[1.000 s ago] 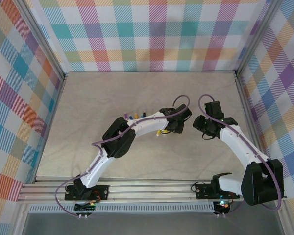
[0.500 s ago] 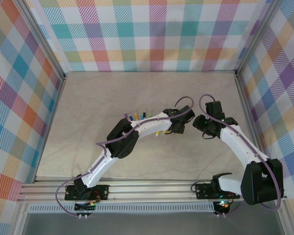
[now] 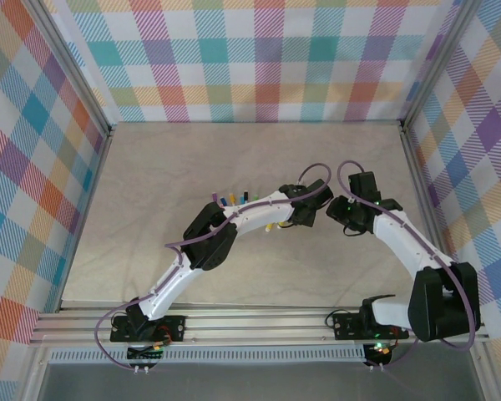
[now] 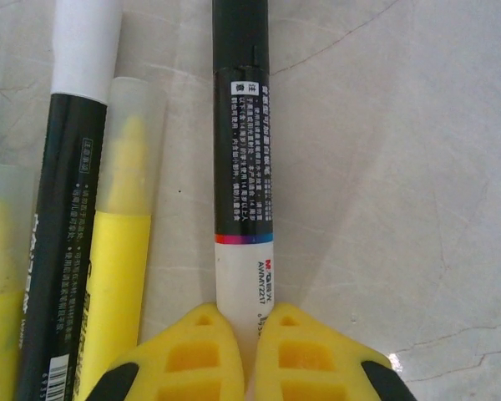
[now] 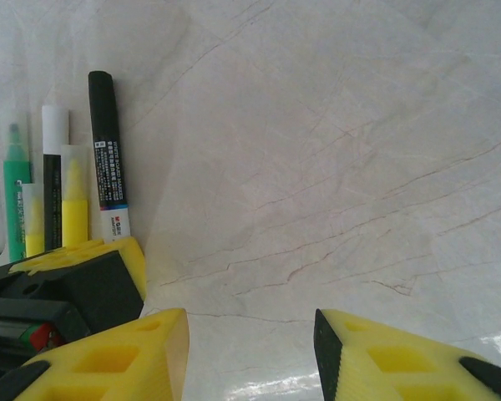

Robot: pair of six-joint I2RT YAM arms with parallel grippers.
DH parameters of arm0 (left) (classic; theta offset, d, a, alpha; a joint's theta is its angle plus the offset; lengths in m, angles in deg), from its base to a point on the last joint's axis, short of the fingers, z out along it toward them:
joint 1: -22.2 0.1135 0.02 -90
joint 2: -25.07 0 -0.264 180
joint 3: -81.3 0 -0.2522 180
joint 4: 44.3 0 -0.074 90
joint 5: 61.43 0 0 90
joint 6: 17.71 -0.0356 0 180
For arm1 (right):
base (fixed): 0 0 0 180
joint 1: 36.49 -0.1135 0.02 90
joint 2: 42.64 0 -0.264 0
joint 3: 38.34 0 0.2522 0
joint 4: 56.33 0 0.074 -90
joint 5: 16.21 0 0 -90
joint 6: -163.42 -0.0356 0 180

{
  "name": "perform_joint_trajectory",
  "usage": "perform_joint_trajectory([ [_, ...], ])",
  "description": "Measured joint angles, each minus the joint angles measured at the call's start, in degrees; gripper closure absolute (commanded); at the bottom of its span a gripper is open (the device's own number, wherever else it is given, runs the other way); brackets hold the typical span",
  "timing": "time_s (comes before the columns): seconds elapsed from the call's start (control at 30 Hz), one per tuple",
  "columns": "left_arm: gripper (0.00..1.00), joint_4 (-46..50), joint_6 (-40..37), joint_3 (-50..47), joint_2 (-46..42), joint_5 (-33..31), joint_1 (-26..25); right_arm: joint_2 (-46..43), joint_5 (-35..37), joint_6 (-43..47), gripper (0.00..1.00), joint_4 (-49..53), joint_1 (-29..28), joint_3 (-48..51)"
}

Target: Open the pen caps

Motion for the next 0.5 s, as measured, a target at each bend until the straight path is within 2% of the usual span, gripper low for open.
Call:
perform_joint_trajectory([
  [0.23,1.0,-0.3,-3.7,-8.1,-5.5,1.9,0.2,6.8,-3.9,-0.7,0.53,-2.3,0.9,-2.8],
  [0.5,1.0,-4.1,-6.3,-20.4,-19.1,13.5,1.5,11.4,-10.8,-3.7,0.4,-7.5,2.6,-4.1],
])
